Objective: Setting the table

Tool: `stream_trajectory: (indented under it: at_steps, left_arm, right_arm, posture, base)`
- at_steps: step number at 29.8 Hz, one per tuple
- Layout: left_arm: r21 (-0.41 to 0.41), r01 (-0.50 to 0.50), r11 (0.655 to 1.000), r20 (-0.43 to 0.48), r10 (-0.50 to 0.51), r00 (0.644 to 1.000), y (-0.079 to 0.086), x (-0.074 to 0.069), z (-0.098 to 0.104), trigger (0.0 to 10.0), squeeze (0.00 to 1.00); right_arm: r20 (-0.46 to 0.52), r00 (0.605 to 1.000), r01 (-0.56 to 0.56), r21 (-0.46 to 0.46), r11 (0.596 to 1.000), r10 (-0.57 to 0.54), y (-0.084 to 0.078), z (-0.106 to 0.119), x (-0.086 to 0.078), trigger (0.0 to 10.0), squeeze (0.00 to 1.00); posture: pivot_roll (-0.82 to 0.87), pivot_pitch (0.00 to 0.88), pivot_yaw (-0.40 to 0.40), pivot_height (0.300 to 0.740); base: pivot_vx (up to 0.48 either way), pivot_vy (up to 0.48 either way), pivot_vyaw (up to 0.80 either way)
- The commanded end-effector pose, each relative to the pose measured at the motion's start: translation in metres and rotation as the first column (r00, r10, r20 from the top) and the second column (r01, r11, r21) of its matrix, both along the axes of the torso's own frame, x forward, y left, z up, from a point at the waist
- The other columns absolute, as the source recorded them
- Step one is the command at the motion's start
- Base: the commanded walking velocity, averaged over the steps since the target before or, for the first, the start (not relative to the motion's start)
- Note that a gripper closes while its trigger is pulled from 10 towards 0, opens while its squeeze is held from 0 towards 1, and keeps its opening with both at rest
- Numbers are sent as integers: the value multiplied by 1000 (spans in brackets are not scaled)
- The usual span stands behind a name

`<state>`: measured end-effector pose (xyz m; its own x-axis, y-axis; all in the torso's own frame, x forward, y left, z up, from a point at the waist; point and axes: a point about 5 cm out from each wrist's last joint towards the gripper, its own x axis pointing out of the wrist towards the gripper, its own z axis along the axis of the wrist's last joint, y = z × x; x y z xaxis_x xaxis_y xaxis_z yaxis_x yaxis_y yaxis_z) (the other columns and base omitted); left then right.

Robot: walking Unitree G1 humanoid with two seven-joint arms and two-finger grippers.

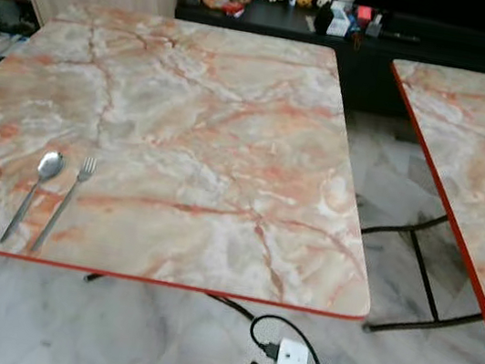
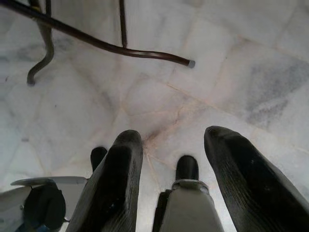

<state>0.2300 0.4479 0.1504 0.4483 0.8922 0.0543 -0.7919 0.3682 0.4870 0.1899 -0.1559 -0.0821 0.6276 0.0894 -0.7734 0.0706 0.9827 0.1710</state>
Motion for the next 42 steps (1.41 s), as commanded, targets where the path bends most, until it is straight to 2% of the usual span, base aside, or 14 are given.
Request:
stream_trajectory:
  at_steps: [1, 4, 9, 10, 11, 12, 15, 18, 19, 22, 27, 30, 34, 42]
  left_arm:
    - [26, -28, 999, -65, 30, 997, 1, -7, -11, 10000, 0]
    - [-54, -100, 994, -201, 87, 976, -8, -32, -61, 10000, 0]
    - [-262, -83, 961, -280, 6, 960, -29, -44, -107, 10000, 0]
    - [-403, -25, 915, -295, -104, 950, -48, -43, -129, 10000, 0]
    - [-403, -25, 915, -295, -104, 950, -48, -43, -129, 10000, 0]
    - [-491, 31, 871, -302, -203, 931, -67, -42, -146, 10000, 0]
    - [-586, 107, 803, -304, -341, 889, -101, -40, -171, 10000, 0]
    - [-623, 130, 772, -292, -383, 876, -114, -39, -180, 10000, 0]
    - [-671, 157, 725, -244, -416, 876, -127, -35, -185, 10000, 0]
    - [-773, 277, 571, -140, -579, 803, -183, -22, -202, 10000, 0]
    - [-811, 316, 492, -67, -615, 786, -208, -14, -206, 10000, 0]
    - [-797, 349, 493, -77, -656, 751, -217, -10, -205, 10000, 0]
    - [-796, 332, 506, -66, -619, 783, -216, -9, -205, 10000, 0]
    - [-777, 346, 526, -59, -608, 792, -217, -7, -203, 10000, 0]
  right_arm:
    - [-12, 1000, 1, -2, 1000, -1, 0, -2, -3, 10000, 0]
    - [-15, 1000, -9, -4, 1000, 9, 1, -2, -4, 10000, 0]
    - [-17, 1000, -1, -9, 1000, 1, 0, -3, -5, 10000, 0]
    - [-19, 1000, -1, -17, 1000, 1, -1, -3, -5, 10000, 0]
    - [-19, 1000, -1, -17, 1000, 1, -1, -3, -5, 10000, 0]
    - [-21, 1000, 1, -22, 1000, -1, -2, -3, -6, 10000, 0]
    - [-22, 1000, 5, -26, 1000, -5, -3, -3, -6, 10000, 0]
    - [-22, 1000, 1, -33, 999, -2, -4, -3, -6, 10000, 0]
    - [-23, 1000, -10, -42, 999, 9, -5, -3, -6, 10000, 0]
    - [-10, 1000, -23, -48, 999, 22, -5, -1, -2, 10000, 0]
    - [-2, 1000, -23, -46, 999, 23, -5, 1, 1, 10000, 0]
    - [3, 1000, -13, -43, 999, 13, -6, 1, 3, 10000, 0]
    - [0, 1000, 4, -42, 999, -4, -8, 1, 1, 10000, 0]
    - [-6, 1000, 16, -58, 998, -16, -14, 0, 0, 10000, 0]
  posture:
    - [115, 106, -3, 740]
    - [114, 88, -1, 740]
    - [111, 77, 3, 740]
    - [107, 74, 3, 740]
    - [107, 74, 3, 740]
    - [100, 69, 2, 740]
    - [96, 62, -1, 740]
    - [94, 60, -3, 740]
    - [96, 56, -7, 740]
    - [87, 52, -12, 740]
    - [81, 58, -14, 740]
    - [74, 72, -16, 740]
    - [65, 83, -21, 740]
    - [57, 106, -30, 740]
  base:
    - [0, 0, 0]
    - [0, 0, 0]
    - [0, 0, 0]
    - [0, 0, 0]
    - [0, 0, 0]
    - [0, 0, 0]
    - [0, 0, 0]
    - [0, 0, 0]
    - [0, 0, 0]
    - [0, 0, 0]
    - [0, 0, 0]
    - [0, 0, 0]
    - [0, 0, 0]
    - [0, -76, 0]
